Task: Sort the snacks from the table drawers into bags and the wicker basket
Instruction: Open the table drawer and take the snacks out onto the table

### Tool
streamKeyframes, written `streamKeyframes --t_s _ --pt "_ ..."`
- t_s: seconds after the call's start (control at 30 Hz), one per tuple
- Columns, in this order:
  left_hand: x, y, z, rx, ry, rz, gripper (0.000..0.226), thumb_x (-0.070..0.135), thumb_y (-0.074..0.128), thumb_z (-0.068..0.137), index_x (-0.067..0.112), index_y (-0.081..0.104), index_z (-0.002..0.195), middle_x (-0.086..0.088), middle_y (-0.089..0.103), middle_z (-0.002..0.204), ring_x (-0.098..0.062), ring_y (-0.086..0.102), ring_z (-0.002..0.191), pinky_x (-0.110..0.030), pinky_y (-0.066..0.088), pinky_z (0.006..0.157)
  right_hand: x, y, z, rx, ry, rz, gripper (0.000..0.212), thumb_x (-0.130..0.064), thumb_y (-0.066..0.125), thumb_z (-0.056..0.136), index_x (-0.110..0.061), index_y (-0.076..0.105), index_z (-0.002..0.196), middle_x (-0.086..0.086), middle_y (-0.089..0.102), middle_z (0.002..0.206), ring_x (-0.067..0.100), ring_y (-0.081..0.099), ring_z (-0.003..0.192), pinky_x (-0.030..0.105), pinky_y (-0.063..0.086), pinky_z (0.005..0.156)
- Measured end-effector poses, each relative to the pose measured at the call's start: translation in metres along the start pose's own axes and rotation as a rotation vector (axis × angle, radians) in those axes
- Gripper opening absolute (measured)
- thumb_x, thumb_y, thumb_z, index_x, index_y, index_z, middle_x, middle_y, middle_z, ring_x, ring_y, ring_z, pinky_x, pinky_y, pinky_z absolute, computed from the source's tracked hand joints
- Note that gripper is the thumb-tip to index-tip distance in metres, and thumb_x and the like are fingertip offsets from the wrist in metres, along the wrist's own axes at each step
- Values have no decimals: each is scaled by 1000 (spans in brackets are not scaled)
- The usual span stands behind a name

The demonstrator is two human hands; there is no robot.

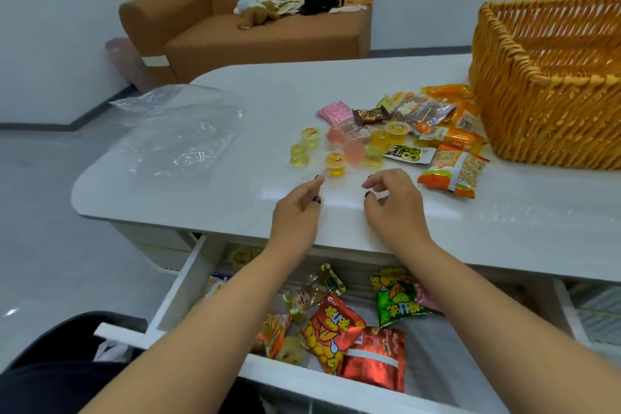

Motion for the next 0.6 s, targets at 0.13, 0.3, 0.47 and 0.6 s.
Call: streamKeyframes --t_s 0.13,0.3,0.47,0.6 --pt "-28 -62 -41 -15 286 261 54 -17 43 89 15 59 129 14 46 144 -4 38 138 -18 30 114 -3 -18 -80 191 -155 83 13 0 54 77 -12 58 75 -2 54 78 4 50 76 9 37 67" --pt "-58 -127 -67 169 491 567 59 -19 53 76 -4 45 132 -10 32 143 -9 29 140 -13 25 113 -3 8 -121 -110 -290 58 13 -7 49 76 -11 60 70 -6 52 75 9 49 75 16 40 66" --pt "-68 -128 -67 -206 643 777 32 14 47 81 14 49 114 -5 52 114 -17 51 105 -24 46 92 4 25 -138 -458 -173 -1 19 -5 56 78 -23 58 74 -19 50 80 0 50 84 26 47 72" --pt "-88 -135 -55 -525 154 810 31 12 51 91 29 54 117 5 60 114 -10 56 102 -24 46 85 -6 37 -137 -568 -68 -115 20 -5 55 83 -25 60 81 -15 53 87 1 49 86 29 48 76"
Point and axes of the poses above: each hand's wrist, its own z-axis towards the middle knuckle, its own y-axis out of the palm, x = y × z, the point moved 1 cm from there along z, towards the middle knuckle
